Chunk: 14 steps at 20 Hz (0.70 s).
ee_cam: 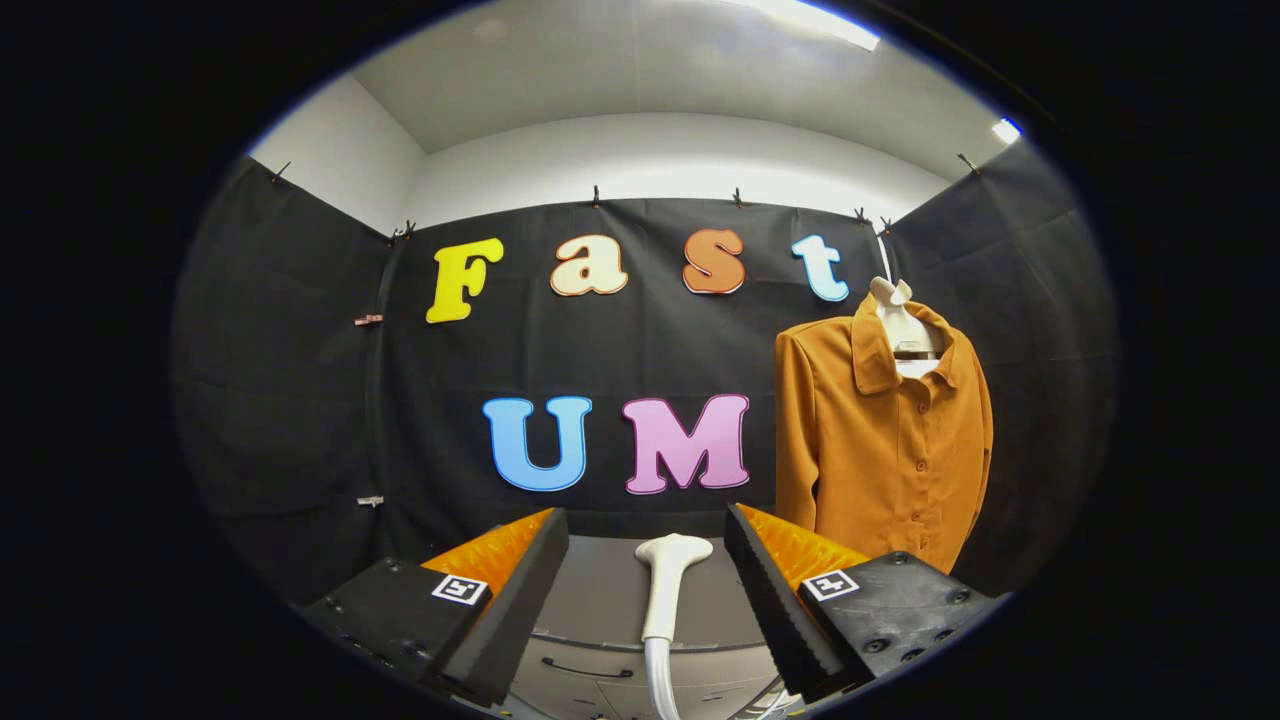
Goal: Iron the clothes twice with a garment steamer, once on the left side and once on the right side.
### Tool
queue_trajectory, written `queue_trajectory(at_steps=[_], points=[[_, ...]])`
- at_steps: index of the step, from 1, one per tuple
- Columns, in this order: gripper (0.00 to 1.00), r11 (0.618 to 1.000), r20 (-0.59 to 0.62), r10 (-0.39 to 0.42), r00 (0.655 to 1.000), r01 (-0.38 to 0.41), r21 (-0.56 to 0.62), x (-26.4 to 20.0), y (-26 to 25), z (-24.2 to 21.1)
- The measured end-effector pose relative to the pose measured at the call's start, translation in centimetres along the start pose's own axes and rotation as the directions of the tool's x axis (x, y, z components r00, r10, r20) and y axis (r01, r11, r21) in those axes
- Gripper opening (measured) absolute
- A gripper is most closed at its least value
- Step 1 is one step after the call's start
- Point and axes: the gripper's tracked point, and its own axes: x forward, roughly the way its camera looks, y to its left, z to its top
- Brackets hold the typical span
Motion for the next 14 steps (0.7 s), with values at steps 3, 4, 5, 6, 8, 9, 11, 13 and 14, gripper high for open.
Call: queue_trajectory(at_steps=[3, 4, 5, 6, 8, 9, 11, 13, 14], points=[[0.98, 1.000, -0.005, -0.015, 1.000, 0.015, -0.007, 0.5, 0.5, -0.4], [0.98, 1.000, -0.007, -0.023, 1.000, 0.023, -0.011, 0.6, 0.6, -0.5], [0.98, 0.999, -0.011, -0.032, 0.999, 0.032, -0.010, 0.8, 0.6, -0.7], [0.98, 0.999, -0.013, -0.043, 0.999, 0.042, -0.006, 0.9, 0.7, -0.8], [0.98, 0.998, -0.017, -0.064, 0.998, 0.064, 0.002, 1.1, 0.9, -1.1], [0.98, 0.997, -0.018, -0.072, 0.997, 0.072, 0.005, 1.3, 1.1, -1.2], [0.98, 0.996, -0.021, -0.089, 0.996, 0.090, 0.004, 1.8, 1.3, -1.6], [0.98, 0.995, -0.035, -0.104, 0.994, 0.104, 0.003, 2.6, 1.6, -2.3], [0.98, 0.994, -0.052, -0.106, 0.993, 0.106, 0.002, 3.1, 1.7, -2.8]])
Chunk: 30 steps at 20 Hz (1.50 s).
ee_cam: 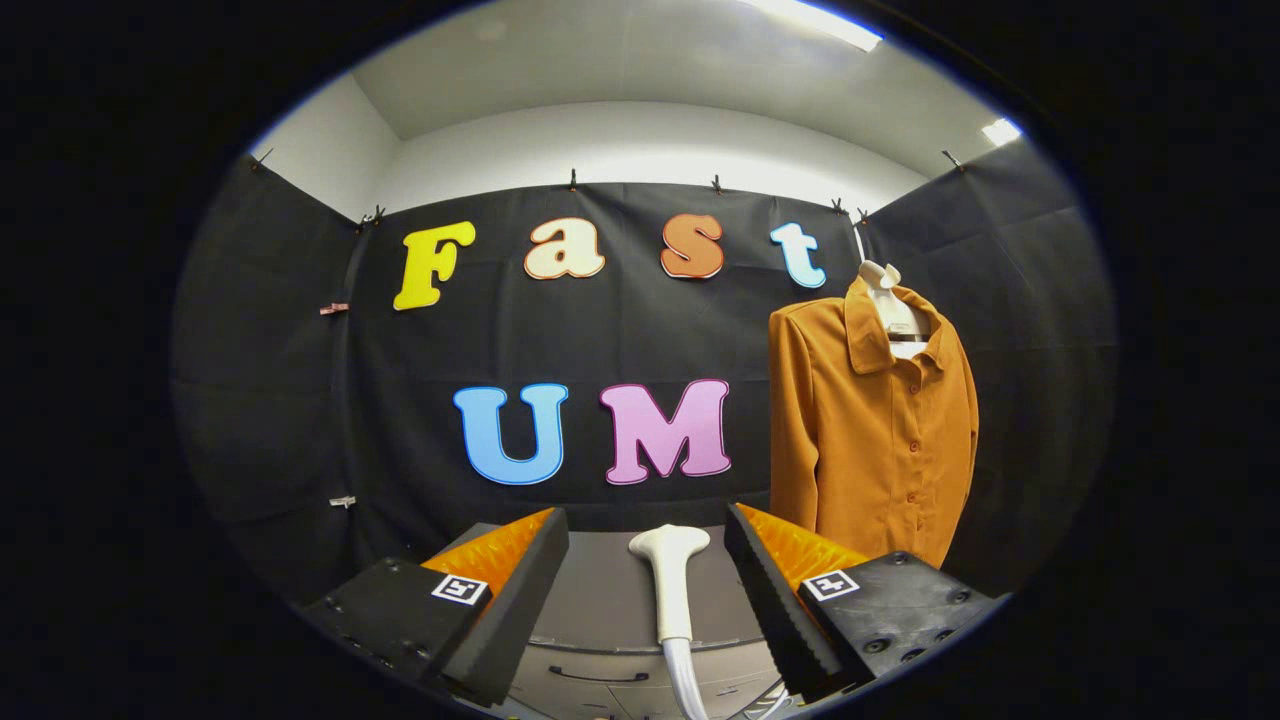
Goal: Iron the clothes twice with a garment steamer, once on the left side and once on the right side.
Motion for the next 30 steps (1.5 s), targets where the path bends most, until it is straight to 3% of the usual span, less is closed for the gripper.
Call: queue_trajectory(at_steps=[9, 18, 30], points=[[0.98, 1.000, -0.210, -0.009, 0.978, 0.012, 0.012, 7.5, -1.7, -6.7], [0.98, 0.999, -0.457, 0.035, 0.889, -0.015, 0.046, 14.3, -2.9, -15.4], [0.99, 0.999, -0.623, 0.012, 0.782, 0.015, 0.039, 17.9, -3.9, -19.7]])
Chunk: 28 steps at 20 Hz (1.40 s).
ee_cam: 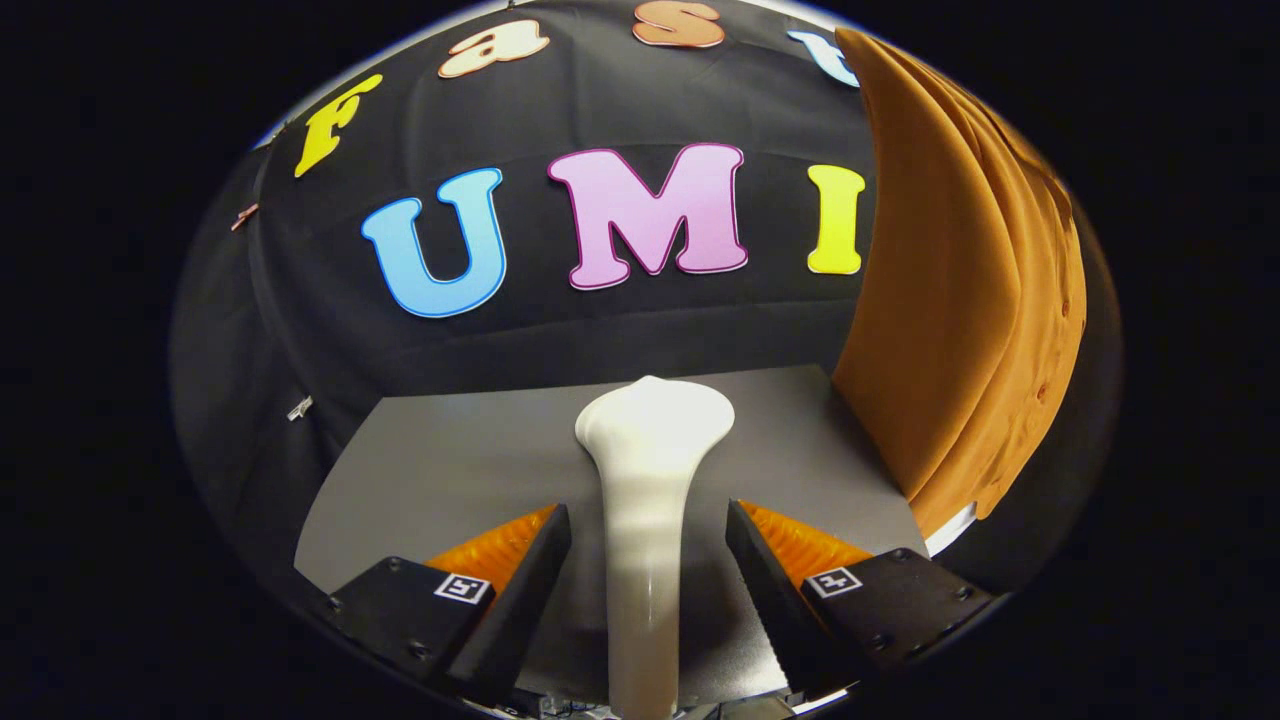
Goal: Iron the clothes twice with a garment steamer, once on the left side and once on the right side.
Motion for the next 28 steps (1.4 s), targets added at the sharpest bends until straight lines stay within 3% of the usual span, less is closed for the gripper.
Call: queue_trajectory(at_steps=[5, 7, 10, 17, 28], points=[[0.98, 1.000, -0.082, 0.000, 0.997, 0.001, 0.007, 1.5, -0.2, -1.7], [0.88, 1.000, -0.109, -0.002, 0.994, 0.001, -0.011, 1.8, 0.1, -2.2], [0.47, 1.000, -0.109, 0.013, 0.994, -0.016, -0.024, 1.9, 0.3, -2.3], [0.47, 0.998, -0.043, 0.066, 0.997, -0.067, -0.017, 0.5, 1.2, -1.2], [0.47, 0.994, 0.218, 0.097, 0.971, -0.107, 0.034, -9.7, 1.9, 2.7]])
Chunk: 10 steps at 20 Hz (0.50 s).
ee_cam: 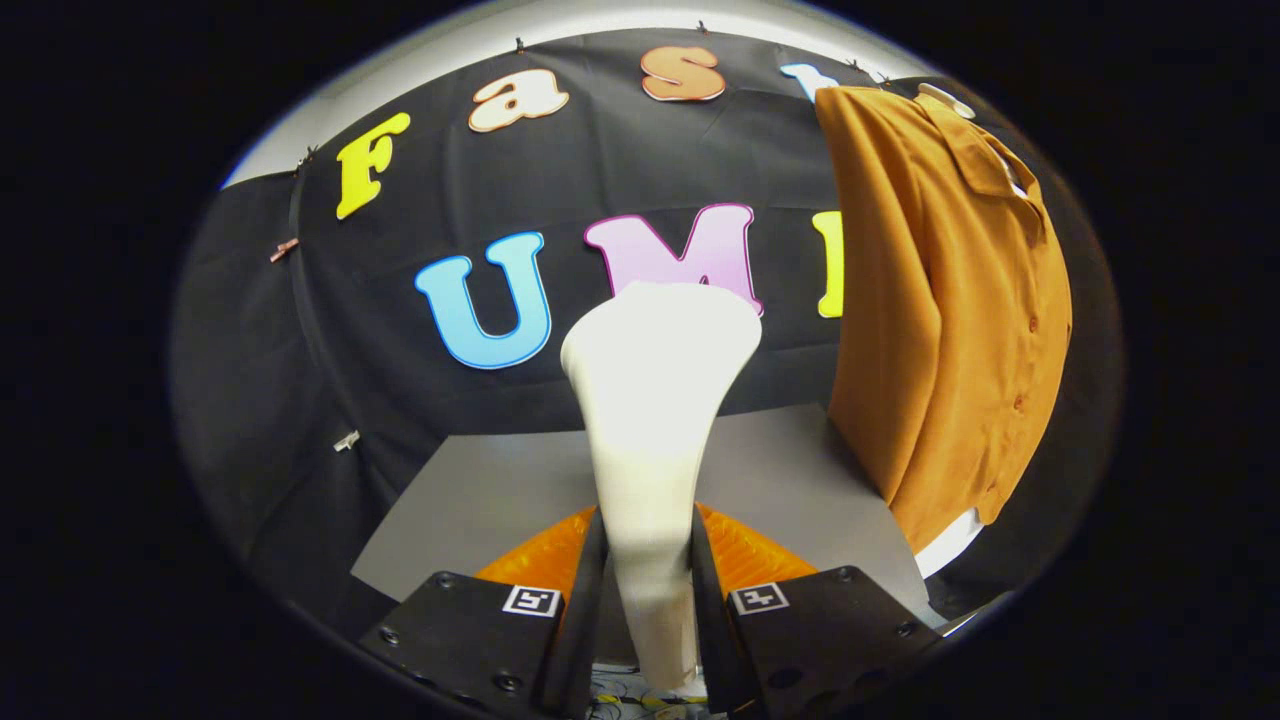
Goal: Iron the clothes twice with a garment steamer, once on the left side and once on the right side.
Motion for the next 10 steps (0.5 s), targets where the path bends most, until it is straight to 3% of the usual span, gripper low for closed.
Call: queue_trajectory(at_steps=[10], points=[[0.47, 0.996, 0.113, -0.066, 0.991, 0.059, 0.066, -8.5, -1.1, 0.3]])
